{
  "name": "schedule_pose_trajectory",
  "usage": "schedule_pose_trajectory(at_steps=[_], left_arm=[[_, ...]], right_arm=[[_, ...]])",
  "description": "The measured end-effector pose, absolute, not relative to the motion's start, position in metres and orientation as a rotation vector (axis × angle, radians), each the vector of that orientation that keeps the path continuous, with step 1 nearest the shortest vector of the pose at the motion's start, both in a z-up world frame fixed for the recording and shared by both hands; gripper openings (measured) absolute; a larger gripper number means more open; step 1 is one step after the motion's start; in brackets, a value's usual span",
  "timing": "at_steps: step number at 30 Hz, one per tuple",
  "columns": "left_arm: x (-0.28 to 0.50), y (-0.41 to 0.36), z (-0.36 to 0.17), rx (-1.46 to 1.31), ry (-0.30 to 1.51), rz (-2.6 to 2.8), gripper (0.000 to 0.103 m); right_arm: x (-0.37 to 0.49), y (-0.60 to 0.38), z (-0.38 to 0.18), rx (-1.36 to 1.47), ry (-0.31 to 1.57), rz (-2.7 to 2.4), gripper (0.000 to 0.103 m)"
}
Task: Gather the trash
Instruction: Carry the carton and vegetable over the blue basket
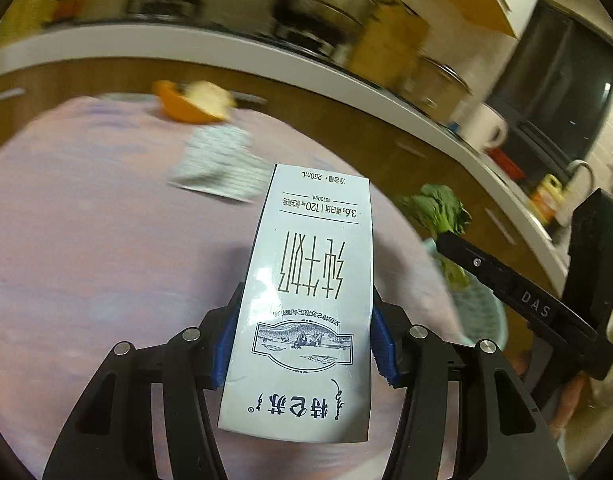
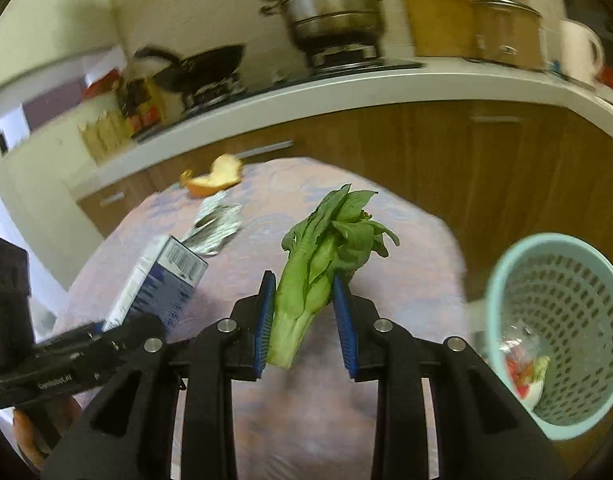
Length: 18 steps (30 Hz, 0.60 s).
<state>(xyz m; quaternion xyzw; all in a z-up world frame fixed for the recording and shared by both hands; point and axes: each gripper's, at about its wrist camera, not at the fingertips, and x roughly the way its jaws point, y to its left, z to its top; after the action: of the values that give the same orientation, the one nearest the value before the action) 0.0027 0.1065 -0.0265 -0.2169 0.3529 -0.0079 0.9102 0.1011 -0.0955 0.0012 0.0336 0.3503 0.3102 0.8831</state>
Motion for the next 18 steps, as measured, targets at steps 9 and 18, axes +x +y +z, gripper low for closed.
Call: schedule_pose_trajectory(at_steps=[9, 18], left_arm=[[0.078, 0.007, -0.010, -0.310, 0.774, -0.210, 0.053], [0.139, -0.060, -0.022, -0.267, 0.830, -0.304, 0.053]], right_arm=[[0.123, -0.205, -0.008, 0.166, 0.721, 0.439, 0.026], [0.142, -0.277, -0.030, 0.240, 0.759, 0.276, 0.026]])
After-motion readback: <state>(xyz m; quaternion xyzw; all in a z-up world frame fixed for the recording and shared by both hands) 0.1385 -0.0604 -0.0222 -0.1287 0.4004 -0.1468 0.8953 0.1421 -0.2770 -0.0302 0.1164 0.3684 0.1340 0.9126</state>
